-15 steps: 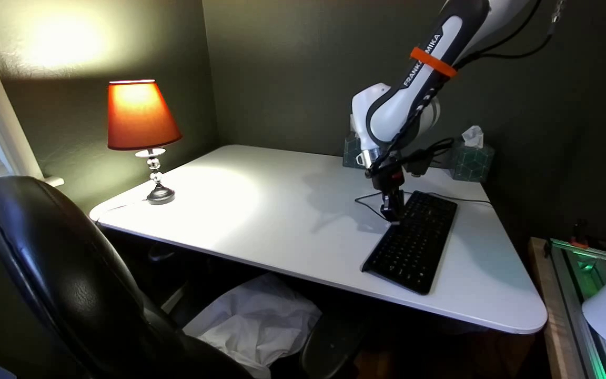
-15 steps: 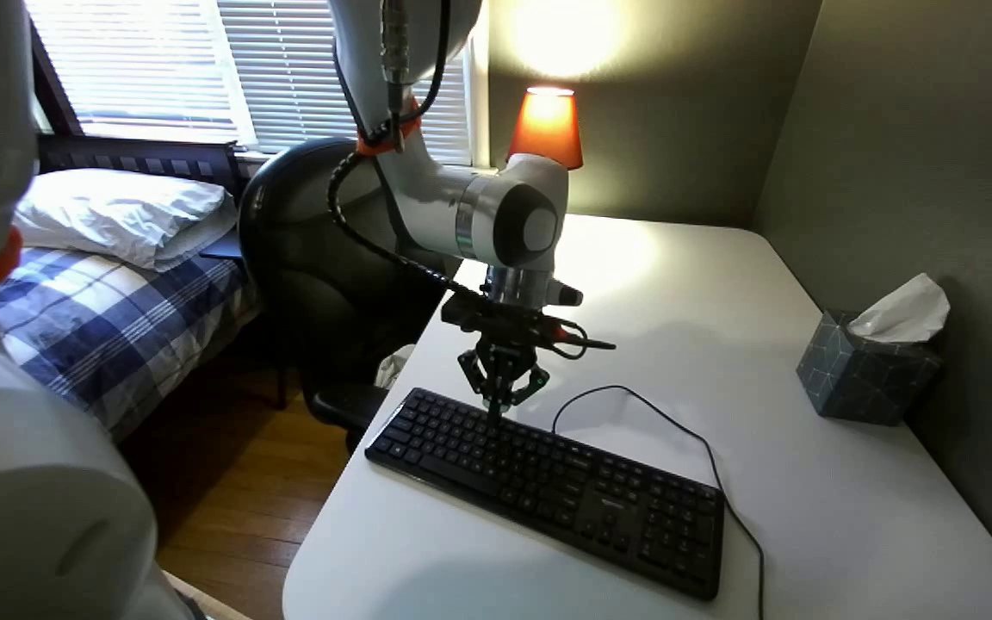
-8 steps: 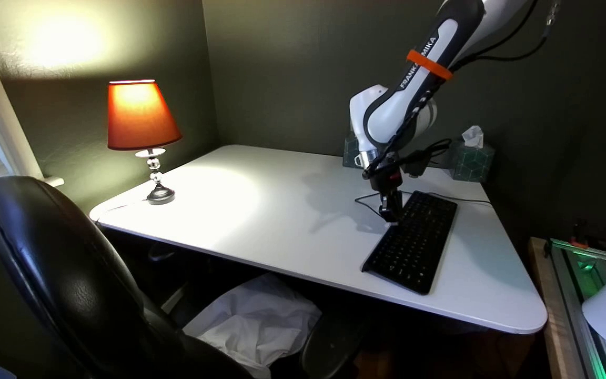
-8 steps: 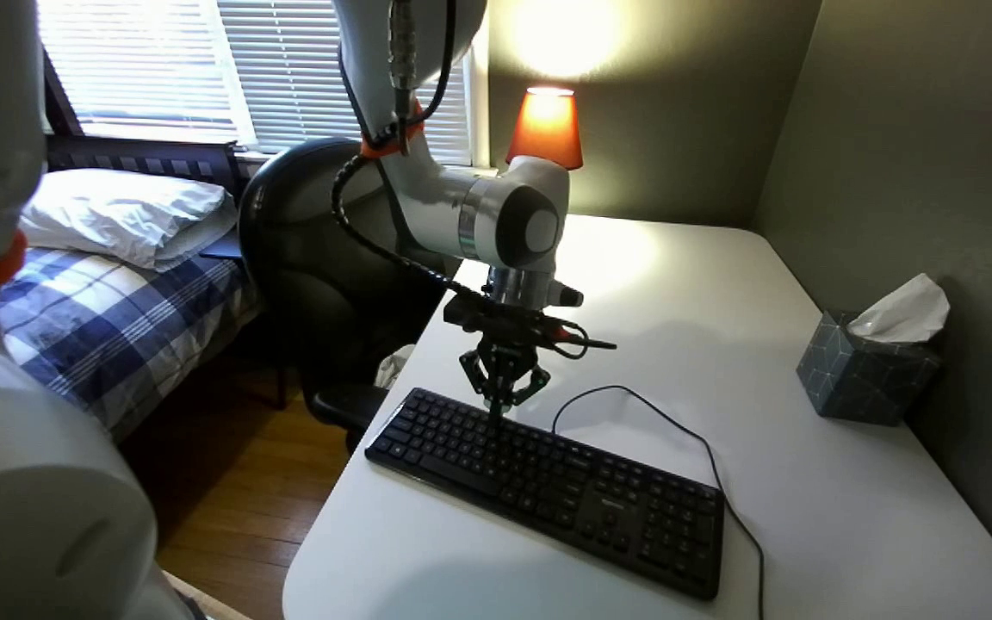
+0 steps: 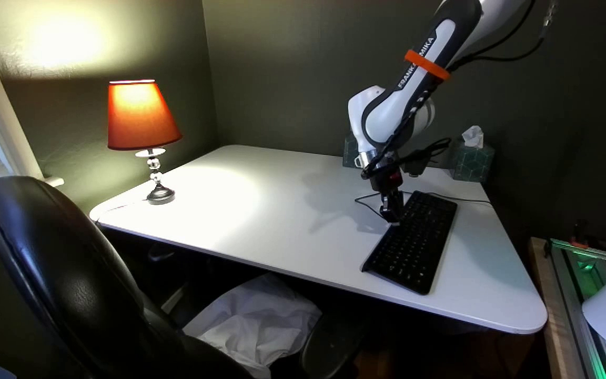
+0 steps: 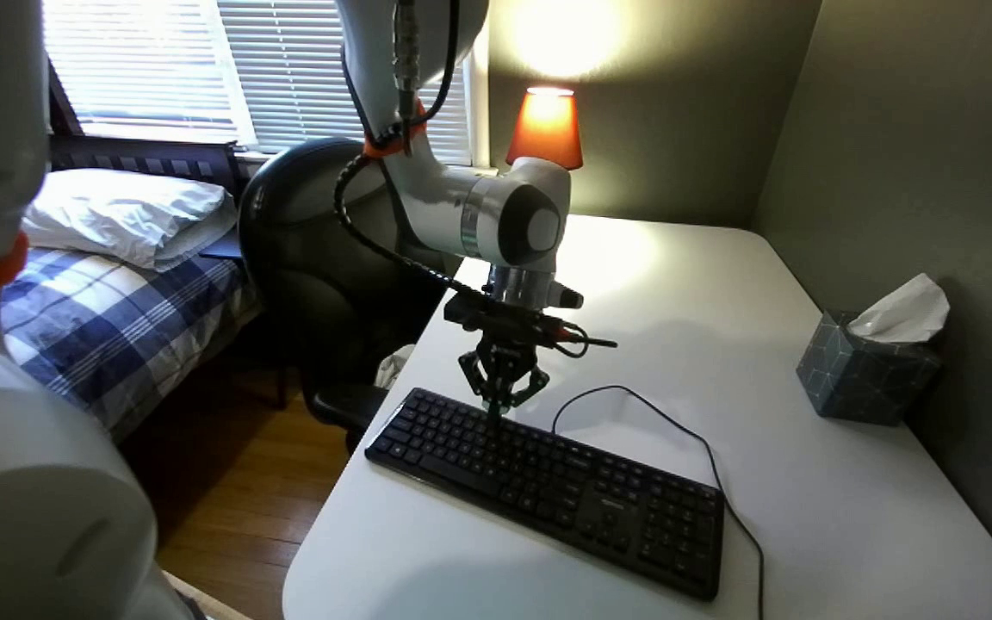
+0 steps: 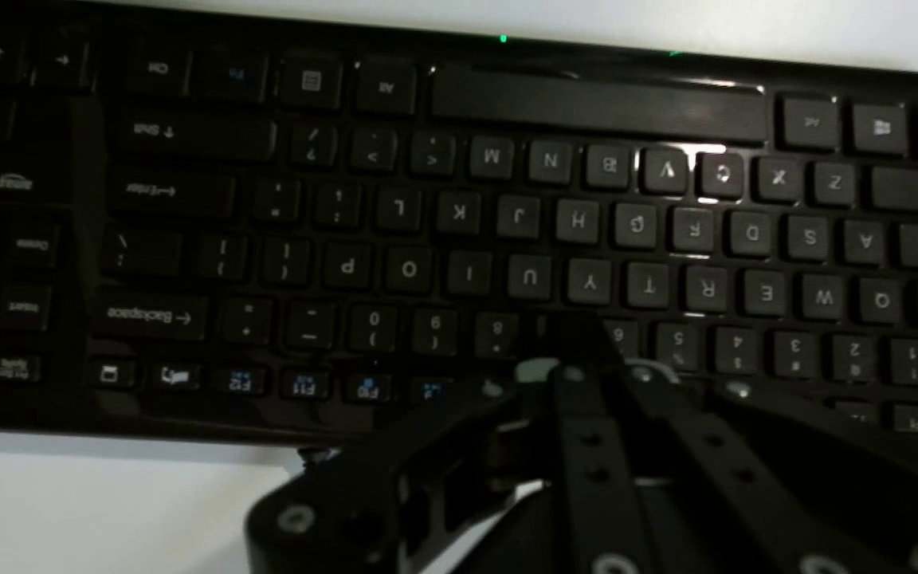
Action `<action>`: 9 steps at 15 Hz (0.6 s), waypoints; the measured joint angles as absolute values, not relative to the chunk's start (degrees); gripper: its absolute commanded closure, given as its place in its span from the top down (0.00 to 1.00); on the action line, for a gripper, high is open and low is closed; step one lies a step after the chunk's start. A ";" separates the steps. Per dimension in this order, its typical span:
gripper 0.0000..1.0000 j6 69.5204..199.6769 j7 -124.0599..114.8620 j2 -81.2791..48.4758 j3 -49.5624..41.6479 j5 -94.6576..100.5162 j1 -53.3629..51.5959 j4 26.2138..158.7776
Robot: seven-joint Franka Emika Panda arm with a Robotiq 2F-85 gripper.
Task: Press the number seven key on the keyboard
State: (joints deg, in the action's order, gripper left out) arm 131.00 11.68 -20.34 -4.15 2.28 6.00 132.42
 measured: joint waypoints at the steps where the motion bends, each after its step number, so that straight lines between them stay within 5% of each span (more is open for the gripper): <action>1: 0.00 130.61 11.68 -20.46 -4.15 2.28 6.00 132.23; 9: 0.00 129.96 11.68 -21.36 -4.15 2.28 6.00 131.36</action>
State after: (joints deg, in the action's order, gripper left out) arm 129.96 11.68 -21.36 -4.15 2.28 6.00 131.36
